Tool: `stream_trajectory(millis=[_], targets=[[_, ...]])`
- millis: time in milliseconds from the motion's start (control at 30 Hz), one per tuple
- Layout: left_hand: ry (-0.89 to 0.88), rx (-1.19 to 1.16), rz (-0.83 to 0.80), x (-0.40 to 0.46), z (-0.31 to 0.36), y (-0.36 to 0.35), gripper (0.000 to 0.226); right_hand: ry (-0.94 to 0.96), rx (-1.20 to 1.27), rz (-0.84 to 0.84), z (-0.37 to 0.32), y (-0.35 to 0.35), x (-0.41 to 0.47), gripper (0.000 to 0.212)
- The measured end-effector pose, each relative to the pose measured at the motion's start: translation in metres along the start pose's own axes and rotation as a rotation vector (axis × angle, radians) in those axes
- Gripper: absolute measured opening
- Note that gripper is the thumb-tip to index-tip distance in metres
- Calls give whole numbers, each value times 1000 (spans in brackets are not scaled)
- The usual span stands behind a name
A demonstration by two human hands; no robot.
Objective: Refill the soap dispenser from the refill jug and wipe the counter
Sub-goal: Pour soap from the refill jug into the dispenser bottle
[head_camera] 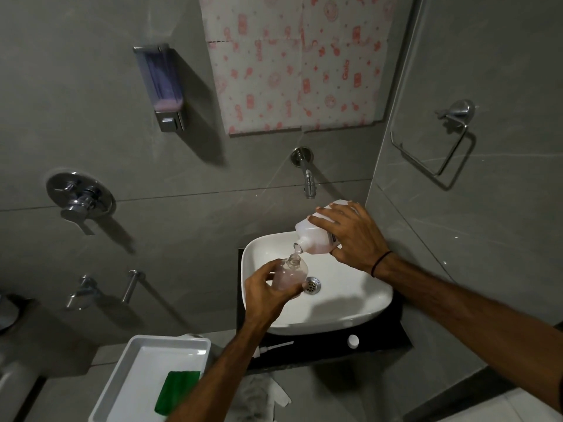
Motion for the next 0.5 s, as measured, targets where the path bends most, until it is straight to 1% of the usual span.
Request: stream_trajectory(millis=[367,500], targets=[[-1,13,-2,-3,1,2,58,0,-23,-12,-1,0,1,70],[3,-7,-10,-5,2,2,55,12,-22,3,-1,1,1,69]])
Point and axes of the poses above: each hand's wrist, its own x-axis towards the middle knuckle, its own y-axis out of the back of the hand, z = x × y, the point moved 3 cm from there along x, towards the middle knuckle, and after that the axes turned 9 degrees about x, right-handed, at the moved point
